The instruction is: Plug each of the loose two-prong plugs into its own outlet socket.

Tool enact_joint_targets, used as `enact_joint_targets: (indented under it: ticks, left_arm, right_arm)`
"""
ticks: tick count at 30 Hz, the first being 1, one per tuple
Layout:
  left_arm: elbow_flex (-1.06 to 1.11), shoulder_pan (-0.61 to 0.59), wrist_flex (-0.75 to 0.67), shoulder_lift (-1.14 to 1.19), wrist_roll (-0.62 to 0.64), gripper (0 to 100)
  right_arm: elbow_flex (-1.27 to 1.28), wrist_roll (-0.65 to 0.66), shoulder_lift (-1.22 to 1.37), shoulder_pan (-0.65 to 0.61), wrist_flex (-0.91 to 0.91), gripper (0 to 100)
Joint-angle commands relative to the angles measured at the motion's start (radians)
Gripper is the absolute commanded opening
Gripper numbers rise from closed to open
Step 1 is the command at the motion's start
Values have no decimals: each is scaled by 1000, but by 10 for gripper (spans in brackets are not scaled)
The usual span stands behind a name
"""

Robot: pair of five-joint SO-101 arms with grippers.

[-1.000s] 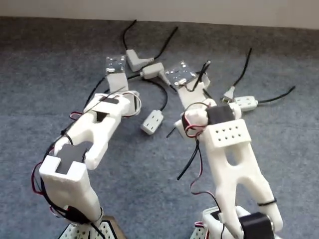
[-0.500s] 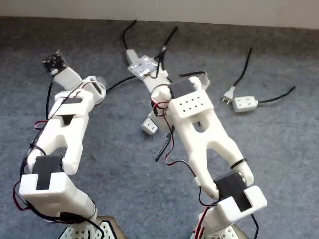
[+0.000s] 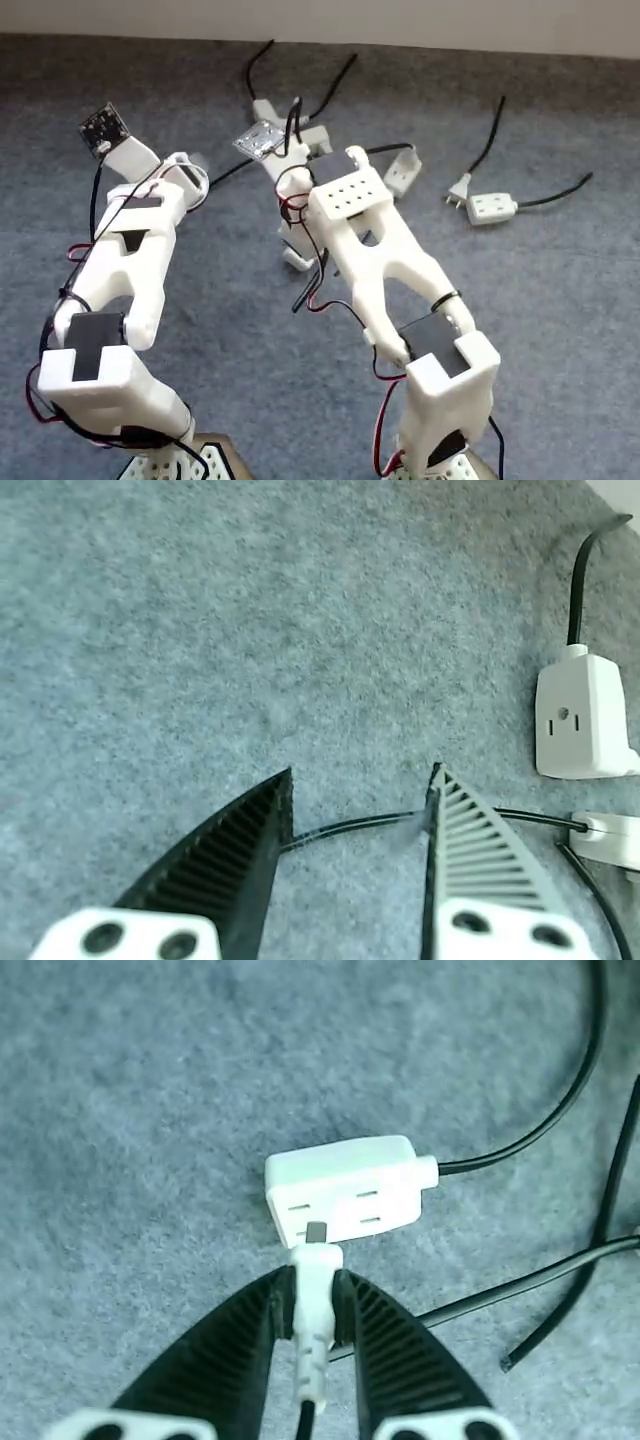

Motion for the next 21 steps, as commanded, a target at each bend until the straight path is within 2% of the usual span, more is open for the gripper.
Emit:
enact_joint_targets:
  ticks: [1,21]
  left_arm:
    - [-5,-5,-23,-50,5,224]
    - [-5,-4,-23,-50,5,224]
  right_arm:
    - [-44,44,-15,-18,2,44]
    - [-36,44,-13,-13,-39,43]
